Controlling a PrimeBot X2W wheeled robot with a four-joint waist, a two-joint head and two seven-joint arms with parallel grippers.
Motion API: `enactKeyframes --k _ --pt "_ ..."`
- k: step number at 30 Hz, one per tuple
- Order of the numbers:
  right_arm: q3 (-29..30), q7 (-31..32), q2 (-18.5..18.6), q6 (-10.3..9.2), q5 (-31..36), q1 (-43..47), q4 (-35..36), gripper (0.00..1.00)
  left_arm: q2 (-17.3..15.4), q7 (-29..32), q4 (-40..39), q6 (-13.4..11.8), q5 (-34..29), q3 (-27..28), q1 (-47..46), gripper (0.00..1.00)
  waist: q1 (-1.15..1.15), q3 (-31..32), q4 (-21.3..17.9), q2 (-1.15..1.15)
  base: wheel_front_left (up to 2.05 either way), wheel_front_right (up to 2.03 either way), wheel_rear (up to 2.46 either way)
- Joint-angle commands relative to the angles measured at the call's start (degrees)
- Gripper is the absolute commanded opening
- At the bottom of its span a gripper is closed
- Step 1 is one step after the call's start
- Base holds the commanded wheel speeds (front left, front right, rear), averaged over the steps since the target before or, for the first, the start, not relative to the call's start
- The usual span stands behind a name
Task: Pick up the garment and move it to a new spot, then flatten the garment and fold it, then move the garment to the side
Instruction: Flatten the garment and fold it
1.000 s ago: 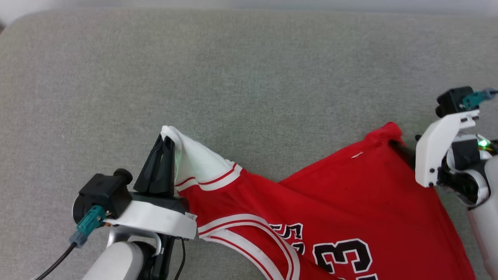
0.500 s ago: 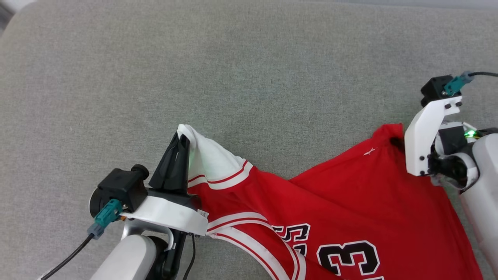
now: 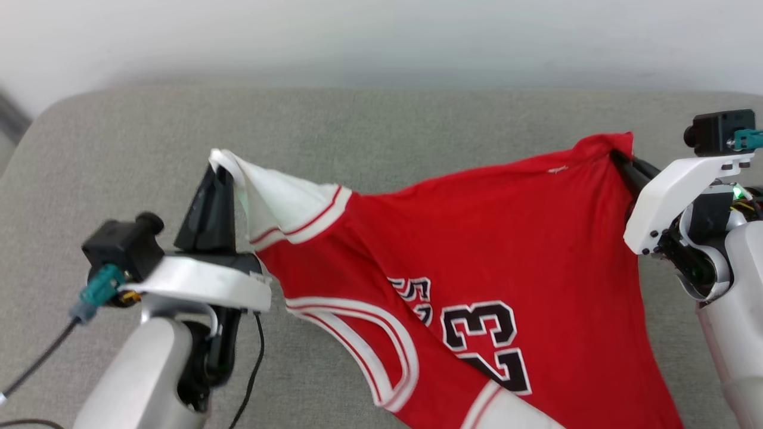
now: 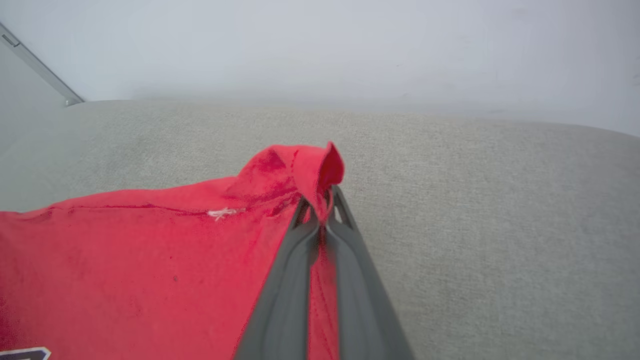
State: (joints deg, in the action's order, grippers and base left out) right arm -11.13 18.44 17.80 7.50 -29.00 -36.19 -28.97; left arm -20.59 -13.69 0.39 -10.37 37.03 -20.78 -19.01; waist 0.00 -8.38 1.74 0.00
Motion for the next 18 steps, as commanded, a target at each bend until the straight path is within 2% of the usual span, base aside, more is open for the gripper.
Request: enactKeyframes --k 1,4,5,9,18 --pt "0.9 -1.3 -0.8 -0.02 1.0 0.4 0.6 0.00 -0.2 0.8 0.6 0.6 0.8 0.7 -2.4 0.00 0.00 2.7 -2.0 0.00 0.00 0.00 0.00" --pt "1.9 -2.4 -1.5 -0.02 2.0 -0.1 0.8 0.00 -0.4 1.9 1.8 1.3 2.1 1.5 -5.0 0.00 0.00 3.7 -2.7 0.00 0.00 0.00 0.00" --pt "3.3 -3.6 -2.4 -0.02 3.1 -2.1 1.1 0.00 -1.3 3.1 4.7 2.4 3.0 2.7 -10.0 0.00 0.00 4.4 -3.5 0.00 0.00 0.00 0.00" --pt "5.5 -4.7 -3.1 -0.02 3.9 -6.0 0.7 0.00 -2.1 4.3 9.4 3.8 2.1 3.0 -18.4 0.00 0.00 4.0 -4.1 0.00 0.00 0.00 0.00" --pt "7.3 -4.7 -1.1 -0.02 5.4 -21.0 4.0 0.00 -2.7 5.2 20.7 7.8 -2.1 1.7 -43.5 0.00 0.00 -5.7 -4.3 0.00 0.00 0.00 0.00"
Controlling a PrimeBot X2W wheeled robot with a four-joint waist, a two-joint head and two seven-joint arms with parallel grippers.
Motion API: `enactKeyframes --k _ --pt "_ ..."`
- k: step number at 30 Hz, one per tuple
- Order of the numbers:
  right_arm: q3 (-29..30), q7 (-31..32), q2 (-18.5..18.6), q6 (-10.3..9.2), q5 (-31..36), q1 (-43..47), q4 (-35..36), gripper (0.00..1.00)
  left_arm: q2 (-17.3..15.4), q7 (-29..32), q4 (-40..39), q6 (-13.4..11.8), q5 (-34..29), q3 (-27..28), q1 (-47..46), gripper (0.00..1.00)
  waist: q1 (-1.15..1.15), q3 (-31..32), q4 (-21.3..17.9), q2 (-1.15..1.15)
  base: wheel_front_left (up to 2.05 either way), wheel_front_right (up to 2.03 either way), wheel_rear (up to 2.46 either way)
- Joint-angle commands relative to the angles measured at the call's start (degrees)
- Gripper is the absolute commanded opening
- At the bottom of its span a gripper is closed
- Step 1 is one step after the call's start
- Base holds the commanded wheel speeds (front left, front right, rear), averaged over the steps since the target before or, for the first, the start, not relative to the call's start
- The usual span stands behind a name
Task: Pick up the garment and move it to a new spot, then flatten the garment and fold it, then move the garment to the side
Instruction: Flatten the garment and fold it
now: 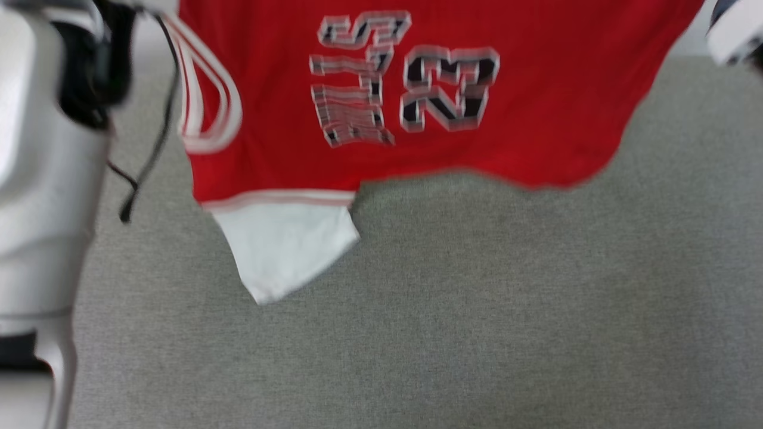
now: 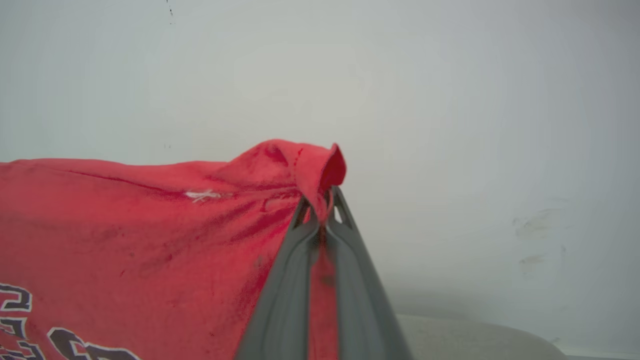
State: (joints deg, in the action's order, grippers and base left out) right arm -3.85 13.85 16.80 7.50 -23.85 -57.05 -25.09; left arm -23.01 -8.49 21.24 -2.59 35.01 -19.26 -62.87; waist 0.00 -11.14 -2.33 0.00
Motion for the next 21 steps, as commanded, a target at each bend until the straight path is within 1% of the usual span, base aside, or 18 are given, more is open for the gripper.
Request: enactKeyframes --k 1,5,11,16,21 --pt "0.1 -0.3 0.2 -0.02 0.4 -2.0 0.5 0.00 -0.4 -0.1 0.8 0.4 -0.6 0.2 -2.4 0.00 0.00 -4.4 -0.3 0.00 0.00 0.00 0.00" --pt "0.2 -0.8 1.0 -0.02 0.4 -10.1 1.4 0.00 -0.7 -0.4 4.1 1.5 -2.1 0.3 -12.8 0.00 0.00 -10.1 -0.8 0.00 0.00 0.00 0.00" --pt "-0.2 -1.7 1.4 -0.02 0.2 -22.2 0.5 0.00 -2.2 0.0 7.5 2.5 -3.9 0.8 -27.1 0.00 0.00 -19.1 -1.9 0.00 0.00 0.00 0.00" --pt "-1.2 -3.1 1.7 -0.02 0.5 -31.0 -2.8 0.00 -2.6 0.6 9.4 2.9 -4.8 0.7 -35.0 0.00 0.00 -24.9 -2.3 0.00 0.00 0.00 0.00" --pt "-3.3 -5.8 1.9 -0.02 -0.1 -37.9 -7.4 0.00 -1.9 0.4 11.6 2.6 -5.0 0.5 -38.6 0.00 0.00 -28.7 -2.1 0.00 0.00 0.00 0.00"
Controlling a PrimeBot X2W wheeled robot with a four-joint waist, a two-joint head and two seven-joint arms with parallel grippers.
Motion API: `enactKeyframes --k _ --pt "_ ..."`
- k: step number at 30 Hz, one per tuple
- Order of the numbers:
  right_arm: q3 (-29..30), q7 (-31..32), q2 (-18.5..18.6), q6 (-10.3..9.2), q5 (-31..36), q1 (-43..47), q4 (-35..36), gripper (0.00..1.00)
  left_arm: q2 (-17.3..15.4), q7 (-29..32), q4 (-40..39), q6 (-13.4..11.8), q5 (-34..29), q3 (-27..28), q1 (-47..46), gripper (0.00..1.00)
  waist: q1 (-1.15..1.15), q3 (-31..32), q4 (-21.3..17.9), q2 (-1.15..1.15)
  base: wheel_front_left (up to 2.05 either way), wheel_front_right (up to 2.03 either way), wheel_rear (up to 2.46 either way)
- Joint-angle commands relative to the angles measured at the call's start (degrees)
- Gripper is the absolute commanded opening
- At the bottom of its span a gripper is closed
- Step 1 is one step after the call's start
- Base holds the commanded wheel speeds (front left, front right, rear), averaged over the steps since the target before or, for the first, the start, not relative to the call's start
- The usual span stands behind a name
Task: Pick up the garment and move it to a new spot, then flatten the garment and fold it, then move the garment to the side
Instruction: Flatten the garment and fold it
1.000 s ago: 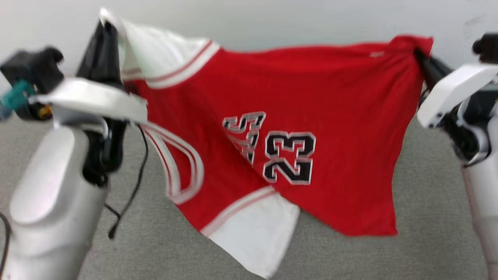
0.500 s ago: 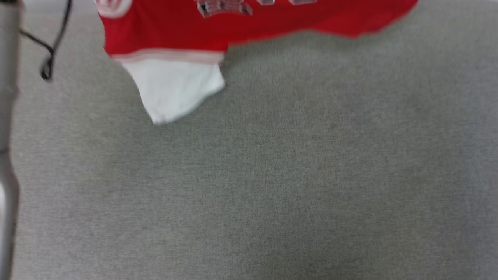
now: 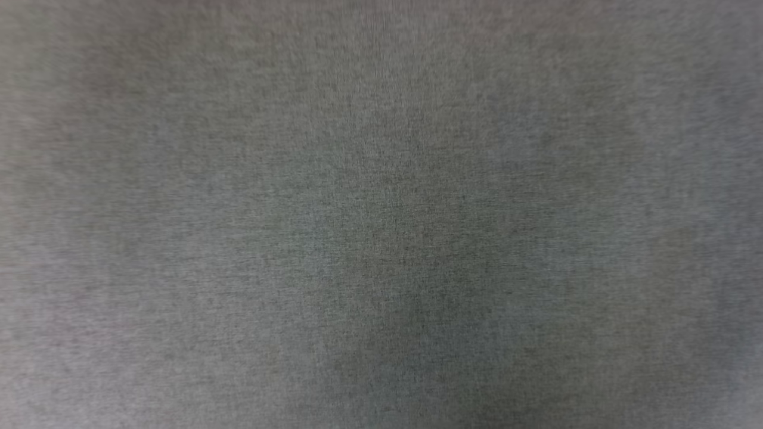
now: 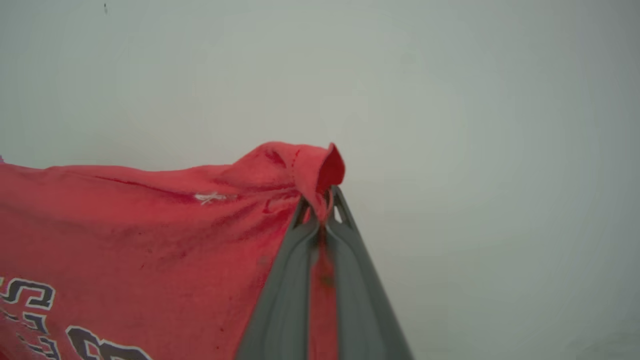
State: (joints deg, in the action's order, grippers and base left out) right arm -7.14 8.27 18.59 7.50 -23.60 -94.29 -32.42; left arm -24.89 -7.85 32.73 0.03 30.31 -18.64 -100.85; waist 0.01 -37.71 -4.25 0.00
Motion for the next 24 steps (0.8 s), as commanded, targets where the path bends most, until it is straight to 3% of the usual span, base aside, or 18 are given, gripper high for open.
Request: enactKeyframes --k 1,11,19,24 --pt "-0.4 -0.6 0.0 -0.02 -0.7 -1.6 -1.2 0.00 0.2 -0.3 0.7 -0.1 -0.4 -0.3 -0.8 0.00 -0.01 -2.6 -0.1 0.00 0.00 0.00 0.00" --pt "-8.8 -4.6 -1.7 -0.02 -3.6 -3.9 -13.5 0.00 2.9 -1.1 9.4 1.0 1.2 -2.0 4.1 0.00 -0.01 -4.2 0.3 0.00 0.00 0.00 0.00" --pt "-17.0 -6.9 -3.4 -0.02 -7.4 4.1 -22.3 0.00 5.7 -3.6 19.6 4.2 4.5 -2.2 13.1 0.00 -0.01 0.7 1.0 0.00 0.00 0.00 0.00" --pt "-21.5 -7.7 -3.0 -0.02 -10.8 13.3 -23.6 0.00 7.2 -5.1 24.3 6.1 7.2 -2.0 21.6 0.00 -0.01 6.7 1.6 0.00 0.00 0.00 0.00"
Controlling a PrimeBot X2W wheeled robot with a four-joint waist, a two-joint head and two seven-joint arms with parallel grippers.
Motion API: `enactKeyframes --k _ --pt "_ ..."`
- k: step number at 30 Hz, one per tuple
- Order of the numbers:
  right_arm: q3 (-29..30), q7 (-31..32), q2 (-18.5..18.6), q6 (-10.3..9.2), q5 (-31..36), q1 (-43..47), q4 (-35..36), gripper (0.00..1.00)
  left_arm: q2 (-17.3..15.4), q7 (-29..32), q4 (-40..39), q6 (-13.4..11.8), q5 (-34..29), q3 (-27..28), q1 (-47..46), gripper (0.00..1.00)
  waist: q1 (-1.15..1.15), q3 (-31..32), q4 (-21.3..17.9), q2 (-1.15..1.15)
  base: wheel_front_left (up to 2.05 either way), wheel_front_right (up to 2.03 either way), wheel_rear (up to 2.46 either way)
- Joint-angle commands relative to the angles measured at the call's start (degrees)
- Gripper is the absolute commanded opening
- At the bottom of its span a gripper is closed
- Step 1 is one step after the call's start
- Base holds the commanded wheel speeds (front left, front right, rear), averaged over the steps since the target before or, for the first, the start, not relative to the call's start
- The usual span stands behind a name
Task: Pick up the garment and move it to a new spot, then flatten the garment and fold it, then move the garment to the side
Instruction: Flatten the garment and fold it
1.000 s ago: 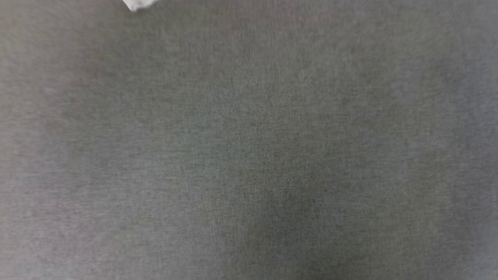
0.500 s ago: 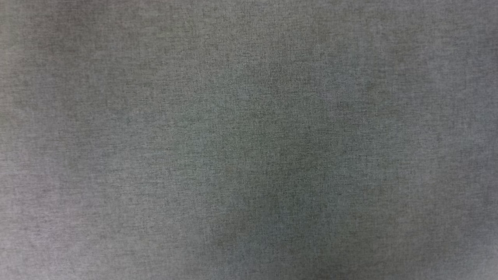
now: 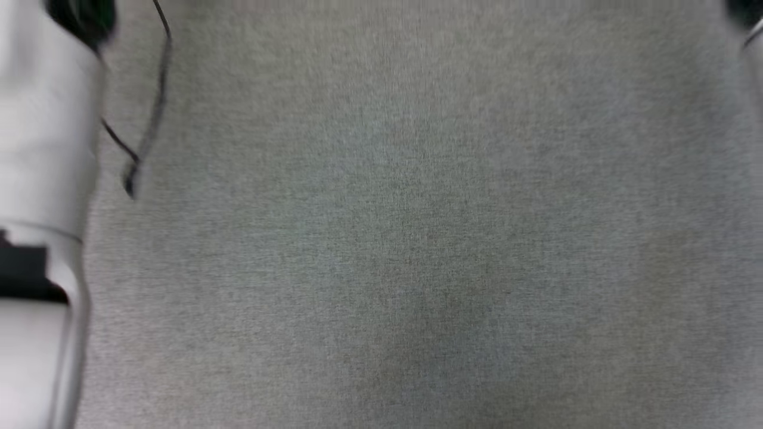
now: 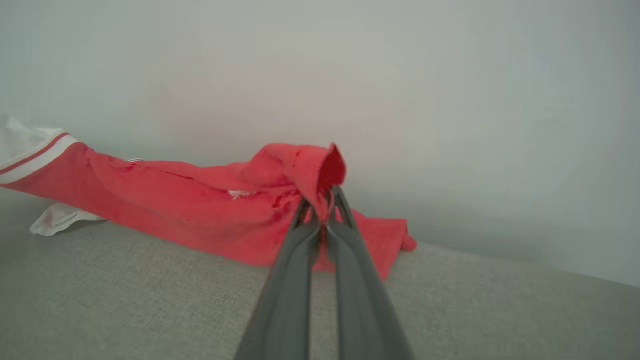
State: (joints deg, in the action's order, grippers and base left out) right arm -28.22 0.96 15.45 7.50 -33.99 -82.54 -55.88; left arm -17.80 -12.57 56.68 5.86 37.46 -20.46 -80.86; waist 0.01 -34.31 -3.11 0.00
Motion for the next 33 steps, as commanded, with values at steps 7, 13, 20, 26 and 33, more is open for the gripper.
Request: enactKeyframes --k 7,13,20,26,33 --pt "-4.7 -2.9 2.0 -0.02 -6.6 18.1 2.6 0.00 0.6 -2.1 0.6 1.5 3.1 -0.4 18.2 0.00 -0.01 14.5 1.3 0.00 0.00 0.00 0.00" --pt "-7.2 -4.0 4.3 -0.02 -10.7 30.0 7.2 0.00 -1.1 -2.5 -3.4 1.5 4.0 0.2 31.6 0.00 -0.01 21.3 1.3 0.00 0.00 0.00 0.00" --pt "-6.8 -4.3 9.0 -0.03 -14.1 45.0 14.9 0.00 -4.2 -1.7 -14.6 -2.6 5.7 2.1 49.6 0.00 -0.01 28.0 2.0 0.00 0.00 0.00 0.00" --pt "-2.2 -2.1 11.6 -0.06 -14.1 57.7 20.8 0.00 -8.4 3.4 -30.5 -9.6 7.9 3.8 66.2 0.00 -0.01 32.7 2.3 0.00 0.00 0.00 0.00" --pt "7.7 3.6 11.8 -0.07 -11.2 72.8 31.1 0.00 -12.2 10.0 -54.2 -20.6 9.9 6.5 84.5 0.00 -0.01 35.8 2.7 0.00 0.00 0.00 0.00"
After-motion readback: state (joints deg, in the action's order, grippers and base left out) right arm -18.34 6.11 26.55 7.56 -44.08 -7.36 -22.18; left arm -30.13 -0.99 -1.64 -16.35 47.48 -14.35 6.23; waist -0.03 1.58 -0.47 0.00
